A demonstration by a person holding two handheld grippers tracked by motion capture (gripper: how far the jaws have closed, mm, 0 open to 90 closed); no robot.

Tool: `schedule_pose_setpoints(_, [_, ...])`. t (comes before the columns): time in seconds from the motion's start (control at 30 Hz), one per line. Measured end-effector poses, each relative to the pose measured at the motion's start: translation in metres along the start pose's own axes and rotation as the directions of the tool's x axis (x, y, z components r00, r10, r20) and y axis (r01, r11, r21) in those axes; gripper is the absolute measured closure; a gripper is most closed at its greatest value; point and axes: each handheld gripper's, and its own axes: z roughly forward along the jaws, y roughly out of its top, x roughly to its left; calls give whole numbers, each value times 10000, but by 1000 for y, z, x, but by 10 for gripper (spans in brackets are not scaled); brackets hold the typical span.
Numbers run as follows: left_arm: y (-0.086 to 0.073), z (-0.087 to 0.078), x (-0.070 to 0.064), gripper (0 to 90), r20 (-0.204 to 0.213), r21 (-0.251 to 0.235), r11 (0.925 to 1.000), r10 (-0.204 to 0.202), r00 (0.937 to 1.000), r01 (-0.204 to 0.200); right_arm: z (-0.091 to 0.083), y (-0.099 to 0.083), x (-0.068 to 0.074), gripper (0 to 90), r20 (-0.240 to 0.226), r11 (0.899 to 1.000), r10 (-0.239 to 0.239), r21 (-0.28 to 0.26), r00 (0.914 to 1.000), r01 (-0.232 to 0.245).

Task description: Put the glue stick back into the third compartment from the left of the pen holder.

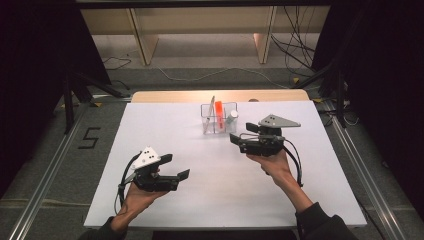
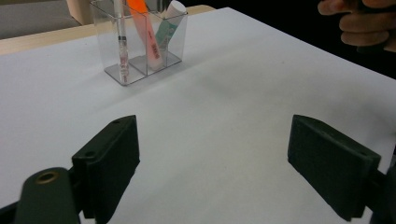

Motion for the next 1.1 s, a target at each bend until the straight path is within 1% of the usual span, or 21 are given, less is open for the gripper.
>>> schedule_pose_setpoints(0.03, [0,0,0,163,20,-37,10000,-85,10000,85,-3,-4,1,244,-35,10000,9,23,10000,-9])
schedule_pose_setpoints(0.1, [0,0,0,162,24,-26,10000,-94,10000,94,-8,-12,3,243,-157,9999,118,-17,9998,-118])
schedule_pose_setpoints(0.17, [1,0,1,163,28,-48,9999,-93,10000,93,-12,-21,5,242,-190,10000,61,74,9998,-60])
schedule_pose_setpoints(0.23, [1,0,0,162,23,-39,10000,-71,10000,71,-15,-27,6,241,-311,9999,114,95,9995,-111])
schedule_pose_setpoints(0.37, [1,1,0,163,44,-28,10000,-82,10000,82,-20,-35,10,226,-385,9999,-78,126,9992,83])
schedule_pose_setpoints(0.47, [0,0,0,162,52,-49,10000,-67,10000,68,-24,-39,12,219,-480,9999,-7,166,9988,15])
schedule_pose_setpoints(0.6, [0,0,1,162,83,-55,9999,-92,9999,92,-31,-45,12,212,-497,10000,30,66,9988,-27])
schedule_pose_setpoints(0.7, [0,0,0,160,117,-42,10000,-71,9999,72,-37,-51,11,212,-411,10000,-18,78,9992,21])
schedule_pose_setpoints(0.8, [0,-1,-1,160,160,-44,10000,71,9998,-70,-43,-57,10,211,-324,9999,4,131,9995,0])
schedule_pose_setpoints(0.87, [0,-1,-1,159,165,-80,10000,48,9999,-46,-48,-59,11,212,-263,9999,-85,61,9996,86])
schedule_pose_setpoints(0.97, [0,-2,-1,159,195,-109,9999,31,9998,-29,-54,-62,12,212,-232,10000,-16,-20,9997,16])
schedule_pose_setpoints(1.07, [-1,-2,-1,159,217,-110,9999,28,9998,-26,-59,-66,12,212,-169,9998,-106,-151,9998,103])
schedule_pose_setpoints(1.1, [-1,-2,-2,159,254,-89,10000,20,9997,-18,-60,-67,12,212,-168,9998,-68,-160,9998,66])
